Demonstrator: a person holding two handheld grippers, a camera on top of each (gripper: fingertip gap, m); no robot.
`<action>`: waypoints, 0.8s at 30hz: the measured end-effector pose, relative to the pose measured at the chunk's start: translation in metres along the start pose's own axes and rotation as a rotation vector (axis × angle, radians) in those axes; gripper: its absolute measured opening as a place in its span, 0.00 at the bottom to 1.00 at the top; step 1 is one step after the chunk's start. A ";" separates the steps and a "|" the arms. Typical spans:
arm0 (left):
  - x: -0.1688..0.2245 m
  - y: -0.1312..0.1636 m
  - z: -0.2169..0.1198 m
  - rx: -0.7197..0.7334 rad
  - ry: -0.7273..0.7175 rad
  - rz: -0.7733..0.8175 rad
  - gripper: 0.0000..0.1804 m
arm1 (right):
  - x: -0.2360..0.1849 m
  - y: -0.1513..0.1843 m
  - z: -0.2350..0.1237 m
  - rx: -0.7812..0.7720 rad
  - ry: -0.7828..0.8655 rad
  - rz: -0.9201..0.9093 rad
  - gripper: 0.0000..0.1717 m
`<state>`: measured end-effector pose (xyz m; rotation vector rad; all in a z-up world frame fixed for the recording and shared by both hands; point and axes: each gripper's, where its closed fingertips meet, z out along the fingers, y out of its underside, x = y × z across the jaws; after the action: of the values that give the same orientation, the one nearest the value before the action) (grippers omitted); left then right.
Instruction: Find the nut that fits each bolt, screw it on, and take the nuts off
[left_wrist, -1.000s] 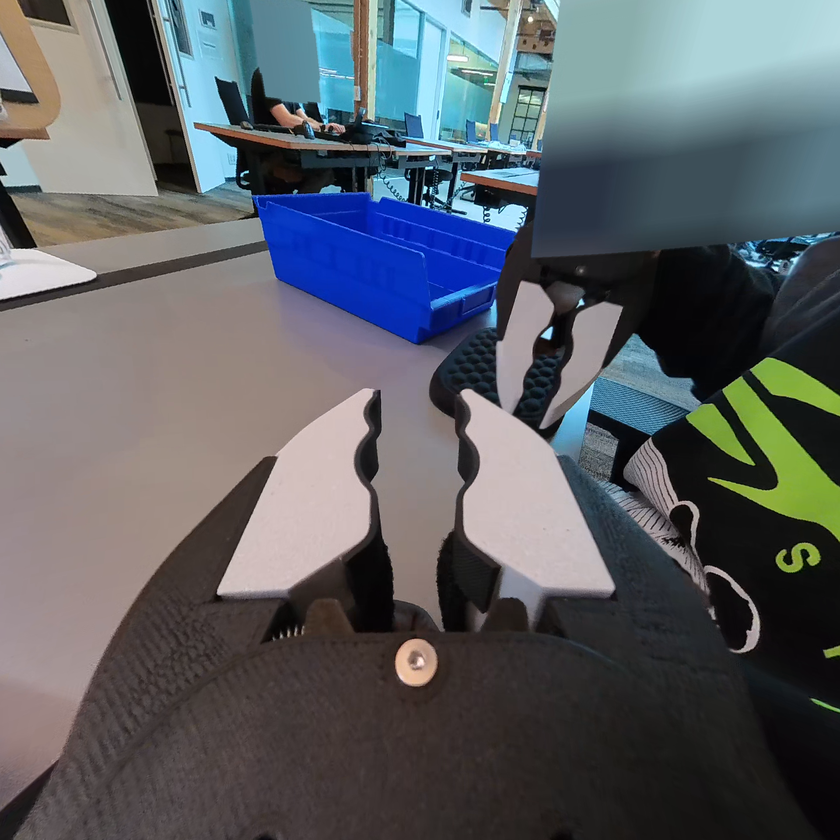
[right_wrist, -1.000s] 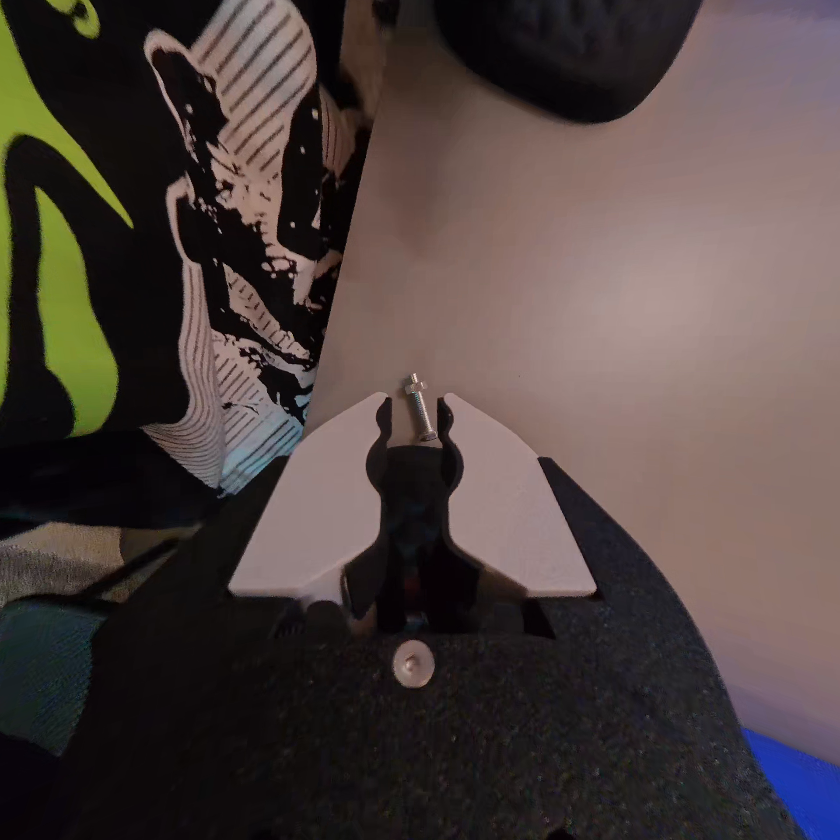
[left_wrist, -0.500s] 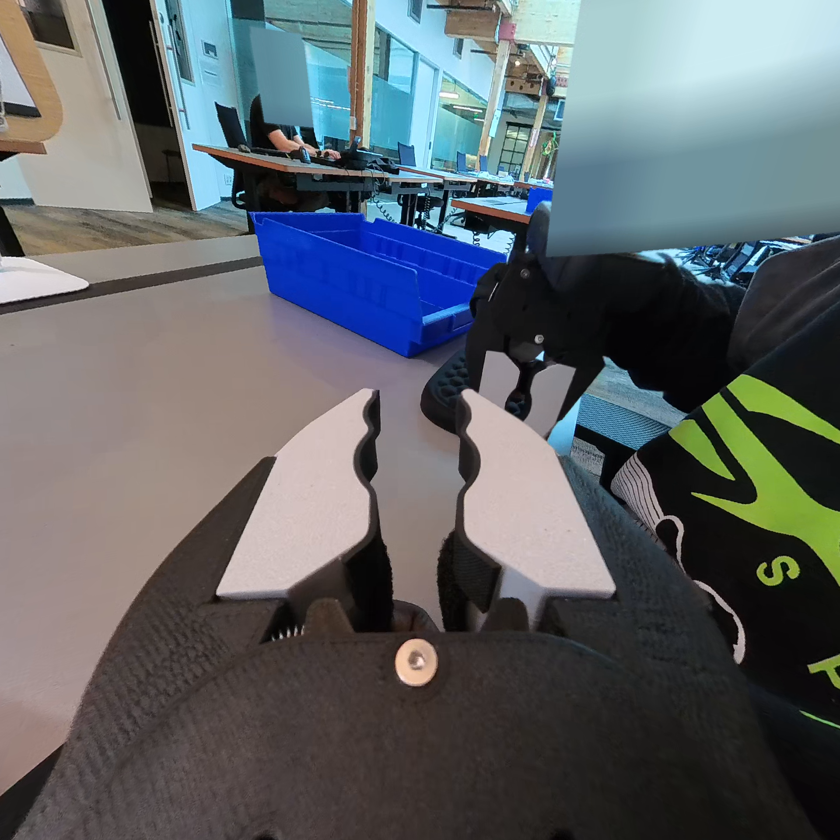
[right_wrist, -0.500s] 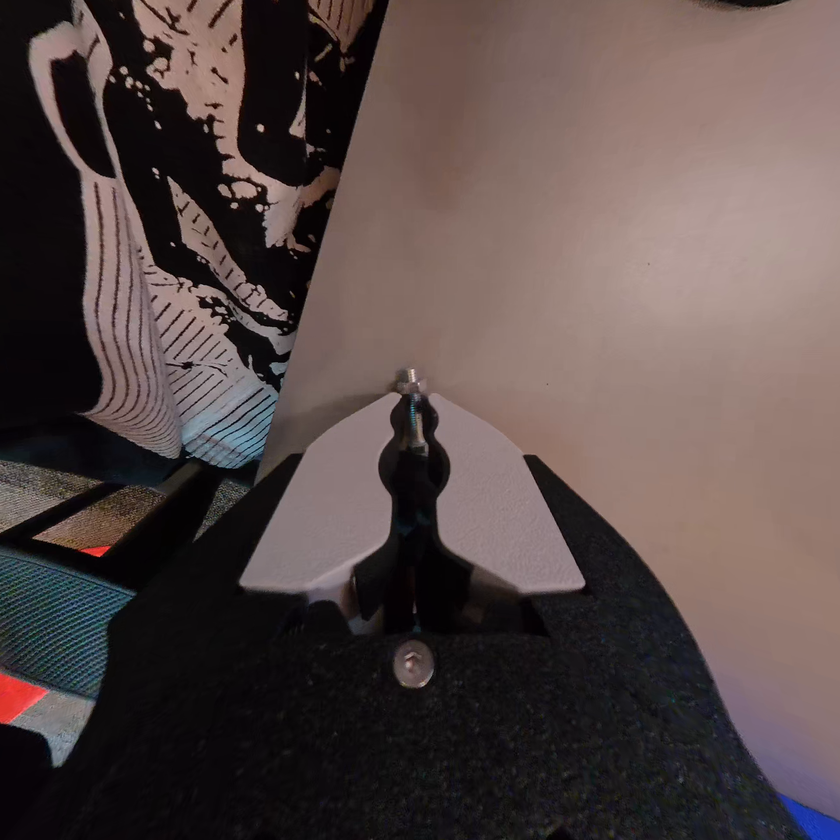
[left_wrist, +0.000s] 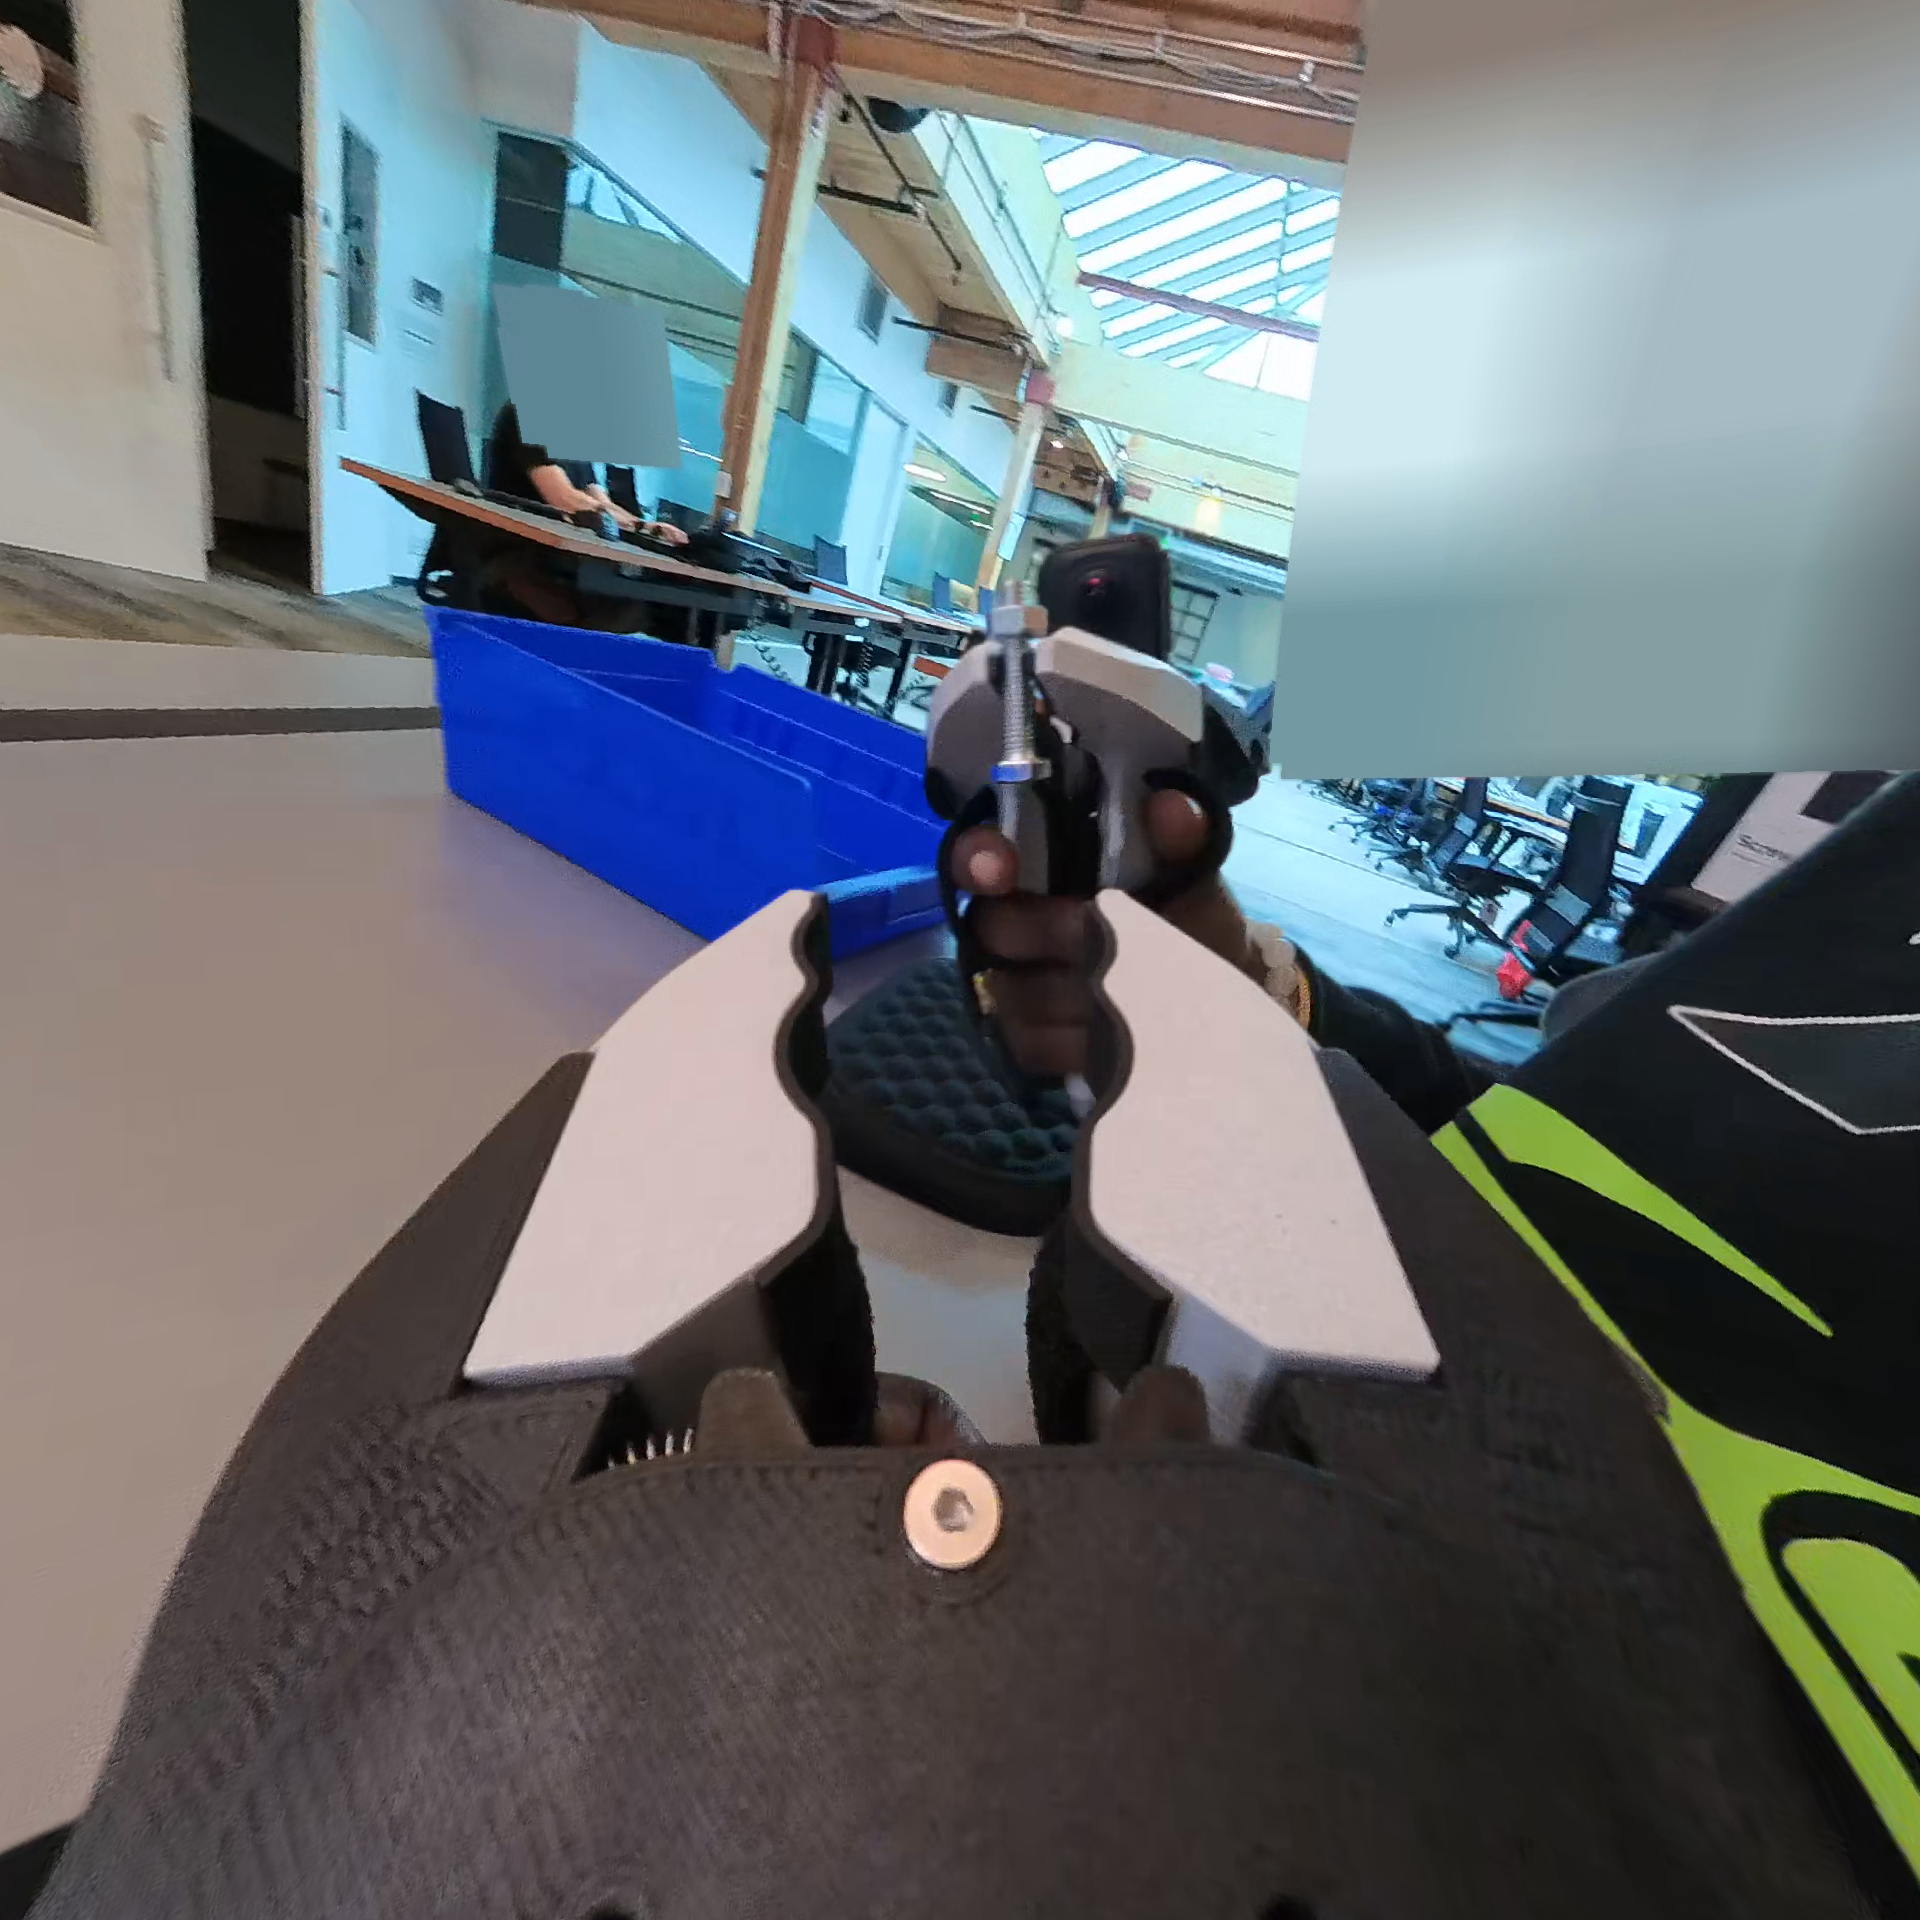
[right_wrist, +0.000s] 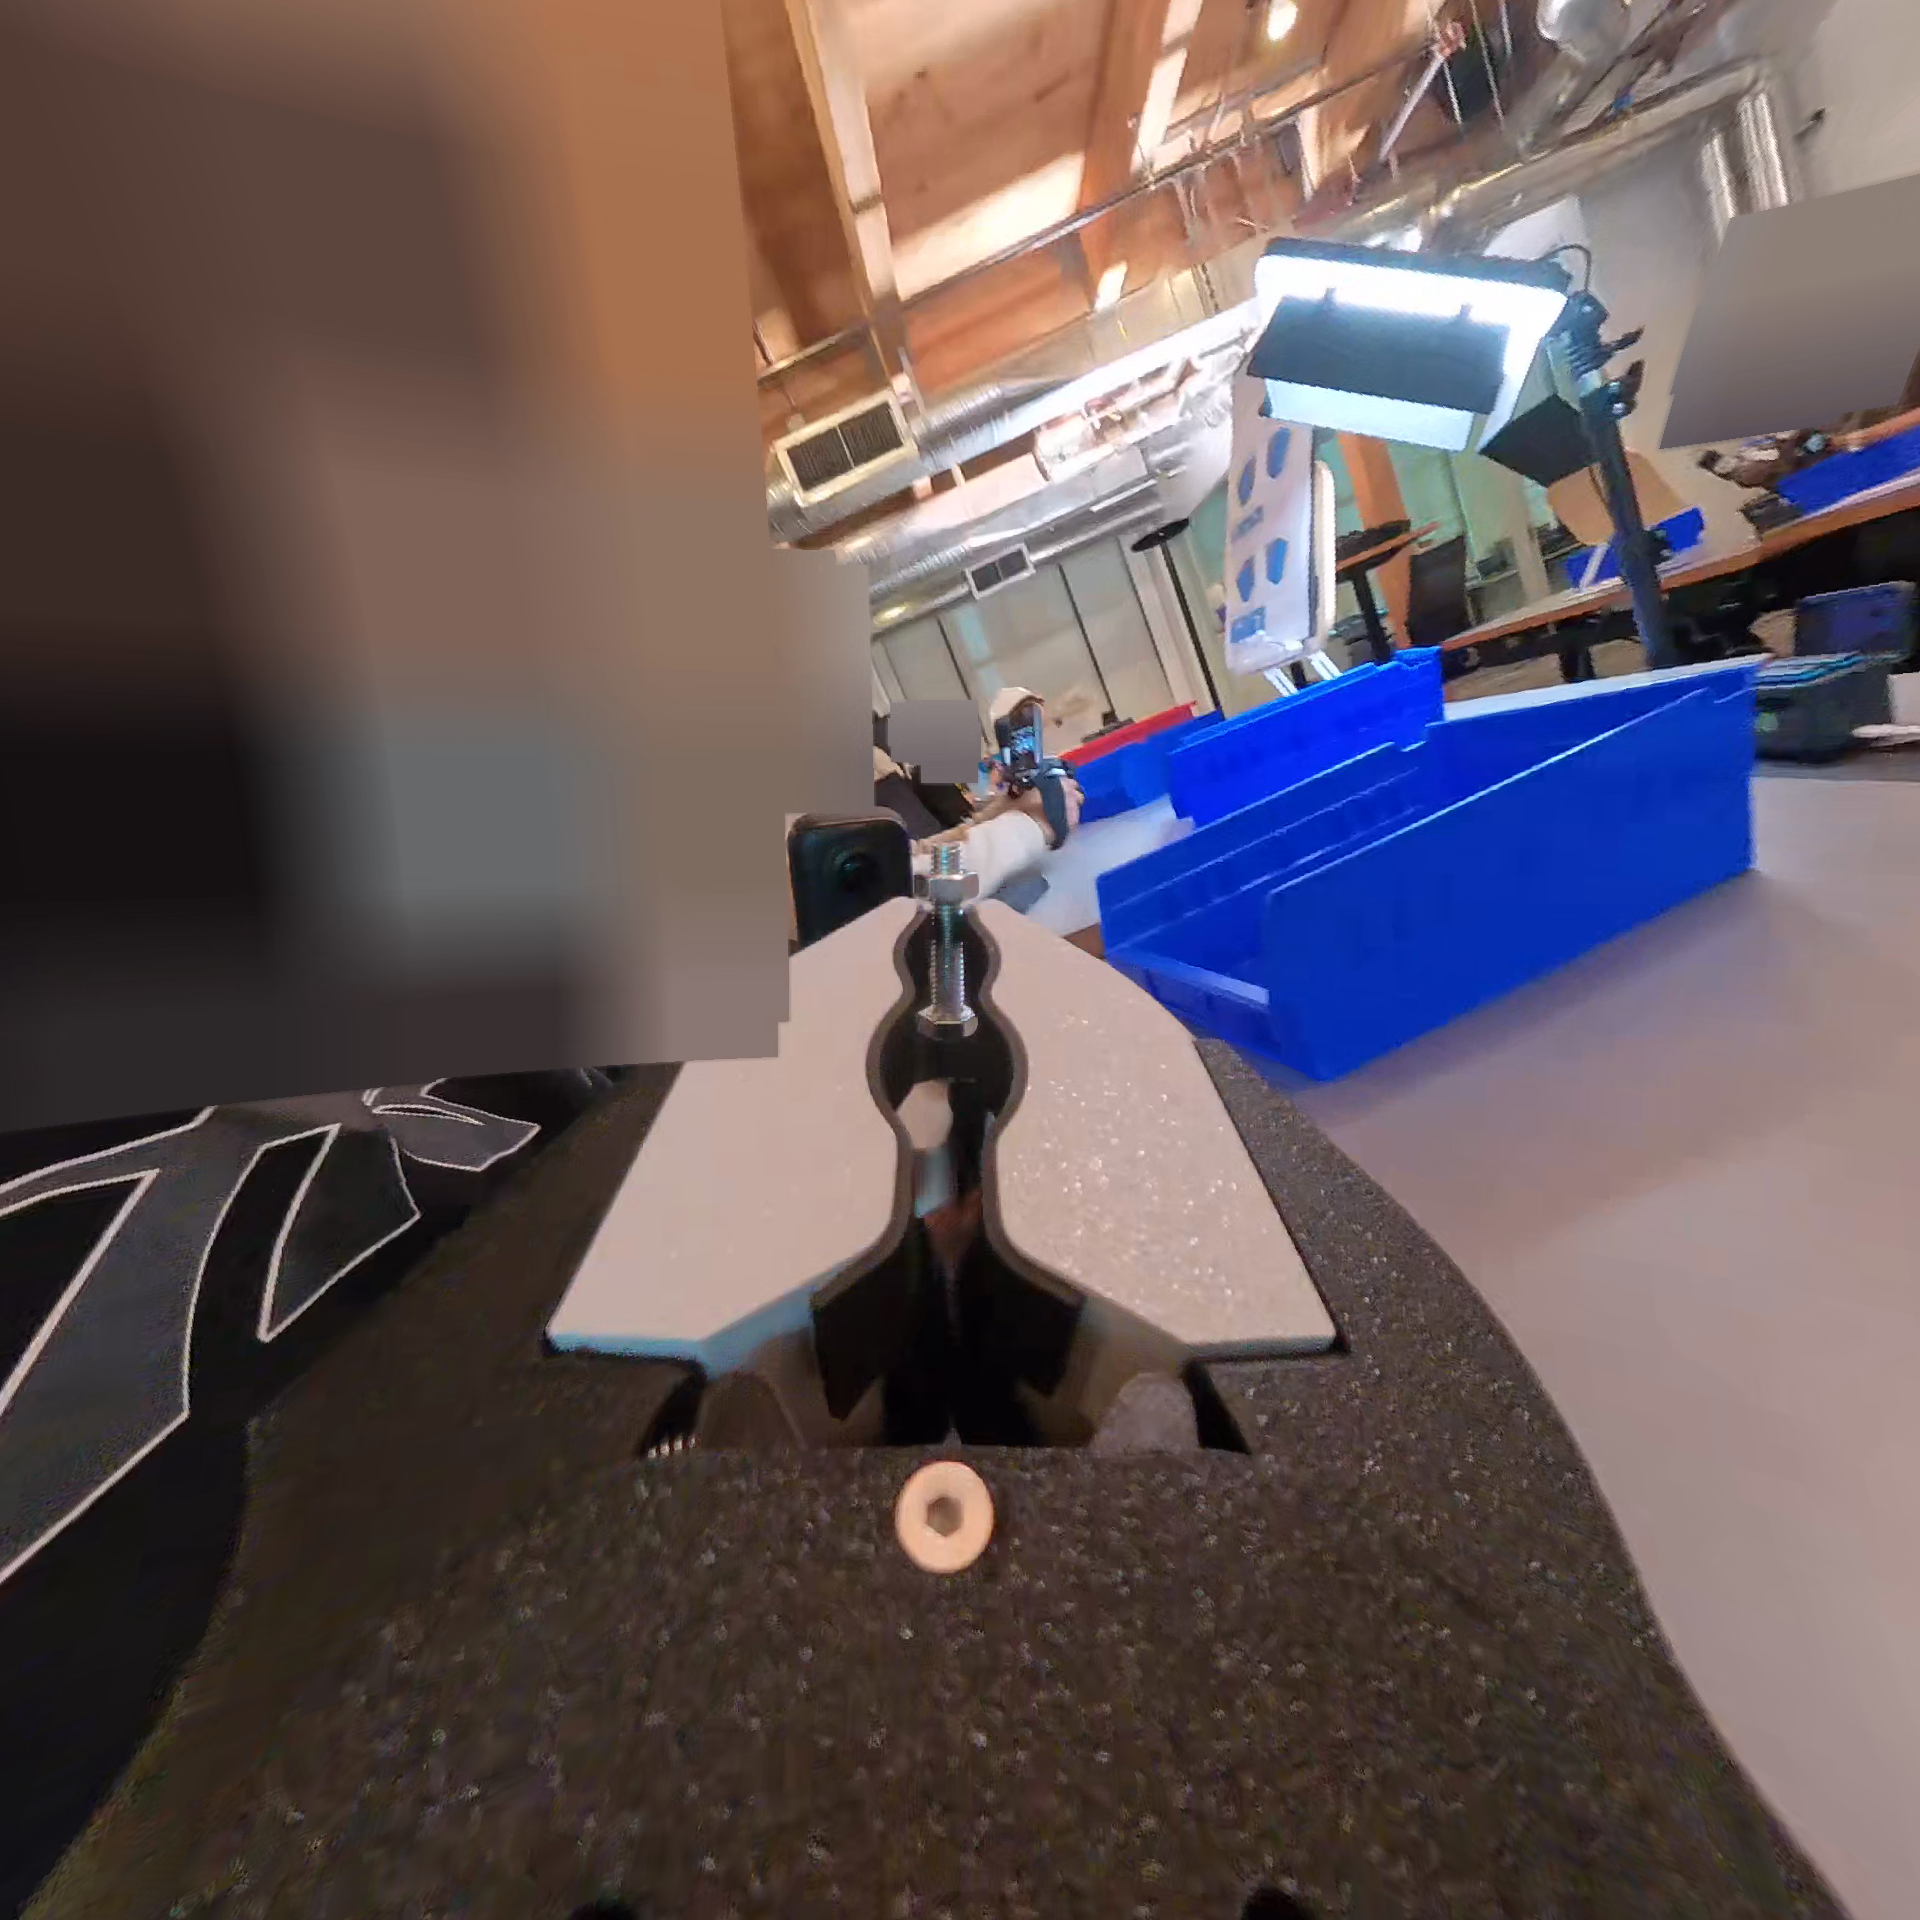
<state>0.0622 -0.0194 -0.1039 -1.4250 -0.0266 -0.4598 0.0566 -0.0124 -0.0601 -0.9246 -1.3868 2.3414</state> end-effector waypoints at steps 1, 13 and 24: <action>0.004 0.001 0.003 -0.012 0.014 0.004 0.25 | -0.001 0.003 0.002 0.004 -0.007 0.010 0.03; 0.015 0.004 0.010 -0.060 0.079 -0.018 0.16 | -0.008 0.018 0.004 -0.034 -0.054 -0.013 0.03; 0.023 0.001 0.010 -0.073 0.121 0.006 0.09 | -0.015 0.019 0.005 -0.049 -0.099 -0.085 0.03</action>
<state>0.0865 -0.0162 -0.0965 -1.4657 0.0925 -0.5461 0.0665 -0.0332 -0.0686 -0.7561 -1.4975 2.3272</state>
